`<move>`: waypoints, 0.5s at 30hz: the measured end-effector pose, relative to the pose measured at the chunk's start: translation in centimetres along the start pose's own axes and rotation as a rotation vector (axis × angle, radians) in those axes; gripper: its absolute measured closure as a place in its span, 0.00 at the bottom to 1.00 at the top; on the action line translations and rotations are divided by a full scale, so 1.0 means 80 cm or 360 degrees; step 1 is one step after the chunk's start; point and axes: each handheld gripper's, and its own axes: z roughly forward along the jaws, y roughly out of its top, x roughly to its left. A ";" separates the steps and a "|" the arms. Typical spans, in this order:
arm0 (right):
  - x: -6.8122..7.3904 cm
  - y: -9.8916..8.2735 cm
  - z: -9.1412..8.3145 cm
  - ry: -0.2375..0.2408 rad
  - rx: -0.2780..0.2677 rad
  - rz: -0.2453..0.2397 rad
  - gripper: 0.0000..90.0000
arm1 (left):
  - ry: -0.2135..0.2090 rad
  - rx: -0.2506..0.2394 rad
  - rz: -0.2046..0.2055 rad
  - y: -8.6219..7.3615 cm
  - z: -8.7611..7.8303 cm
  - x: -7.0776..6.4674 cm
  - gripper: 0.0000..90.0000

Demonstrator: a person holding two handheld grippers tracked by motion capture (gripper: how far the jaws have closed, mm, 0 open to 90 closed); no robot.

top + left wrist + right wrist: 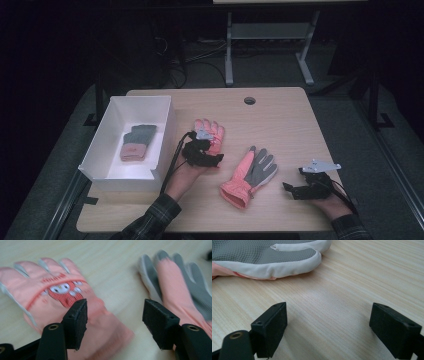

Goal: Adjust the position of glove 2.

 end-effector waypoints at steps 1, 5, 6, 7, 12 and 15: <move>0.000 0.000 0.000 -0.0004 0.0001 -0.0003 0.16 | 0.0009 -0.0006 -0.0008 0.003 0.003 0.002 0.43; 0.000 0.000 0.000 -0.0004 0.0001 -0.0003 0.16 | 0.0056 -0.0031 -0.0046 0.018 0.014 0.014 0.52; 0.000 0.000 0.000 -0.0005 0.0001 -0.0002 0.16 | 0.0078 -0.0031 -0.0060 0.021 0.017 0.017 0.56; 0.000 0.000 0.000 -0.0005 0.0001 -0.0002 0.16 | 0.0100 -0.0035 -0.0064 0.025 0.019 0.021 0.60; 0.000 0.000 0.000 -0.0003 -0.0001 -0.0005 0.16 | 0.0244 -0.0032 -0.0144 0.038 0.026 0.045 0.96; 0.000 0.000 0.001 -0.0002 -0.0003 0.0000 0.16 | 0.0307 -0.0023 -0.0201 0.040 0.033 0.060 0.99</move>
